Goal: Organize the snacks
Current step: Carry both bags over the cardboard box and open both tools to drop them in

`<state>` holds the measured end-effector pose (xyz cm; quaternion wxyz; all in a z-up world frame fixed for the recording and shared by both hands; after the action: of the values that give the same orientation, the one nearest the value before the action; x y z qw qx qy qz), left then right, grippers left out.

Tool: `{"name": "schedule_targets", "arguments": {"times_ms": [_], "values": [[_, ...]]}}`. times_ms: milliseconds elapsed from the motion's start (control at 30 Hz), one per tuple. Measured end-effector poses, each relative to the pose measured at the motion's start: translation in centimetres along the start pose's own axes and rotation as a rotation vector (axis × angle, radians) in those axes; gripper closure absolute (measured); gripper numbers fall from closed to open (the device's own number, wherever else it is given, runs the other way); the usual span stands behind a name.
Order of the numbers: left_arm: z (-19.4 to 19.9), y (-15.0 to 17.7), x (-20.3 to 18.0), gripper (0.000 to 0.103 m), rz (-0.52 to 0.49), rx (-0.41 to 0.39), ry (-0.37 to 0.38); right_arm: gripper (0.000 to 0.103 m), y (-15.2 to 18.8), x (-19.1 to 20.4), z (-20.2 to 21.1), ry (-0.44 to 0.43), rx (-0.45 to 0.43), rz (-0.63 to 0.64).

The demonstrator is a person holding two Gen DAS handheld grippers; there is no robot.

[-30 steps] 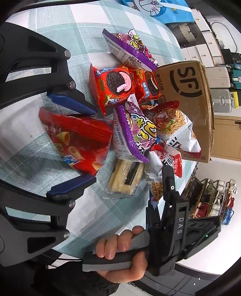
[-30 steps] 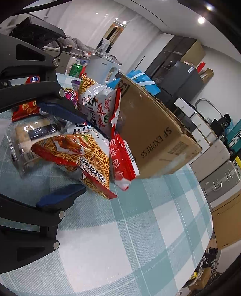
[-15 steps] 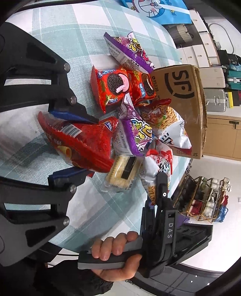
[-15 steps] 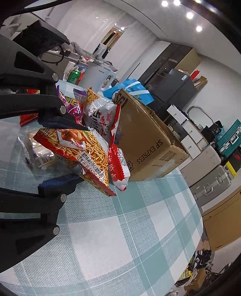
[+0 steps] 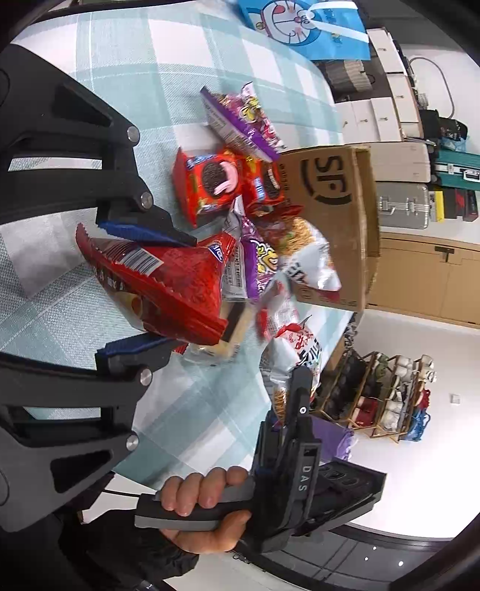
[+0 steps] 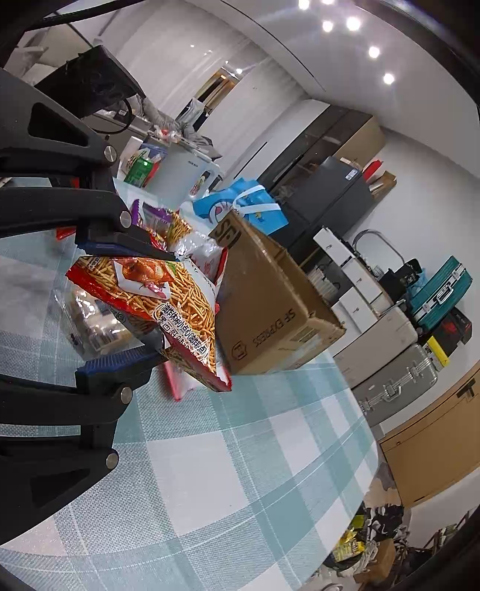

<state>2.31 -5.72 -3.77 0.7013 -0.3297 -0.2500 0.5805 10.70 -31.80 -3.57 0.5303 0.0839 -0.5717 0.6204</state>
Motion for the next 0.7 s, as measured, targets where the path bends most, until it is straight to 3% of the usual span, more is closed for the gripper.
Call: {"name": "schedule_targets", "arguments": {"times_ms": [367, 700], "values": [[3.9, -3.2, 0.8, 0.064, 0.041, -0.085, -0.003, 0.061, -1.7, 2.6, 1.0, -0.034, -0.052, 0.047], [3.6, -8.2, 3.1, 0.064, 0.082, -0.151, -0.082, 0.061, -4.8, 4.6, -0.4, -0.025, -0.094, 0.097]]}}
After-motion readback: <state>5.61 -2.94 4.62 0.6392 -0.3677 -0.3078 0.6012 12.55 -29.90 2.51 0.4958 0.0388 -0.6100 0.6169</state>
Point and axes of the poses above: each gripper's, at about its wrist camera, not at the fingertips, and z roughly against the way its jaws point, x to its left, y to its underside, the point moved 3 cm from there along -z, roughly the way its jaws point, and after that the axes turned 12 degrees about -y, right-handed, at the moved point
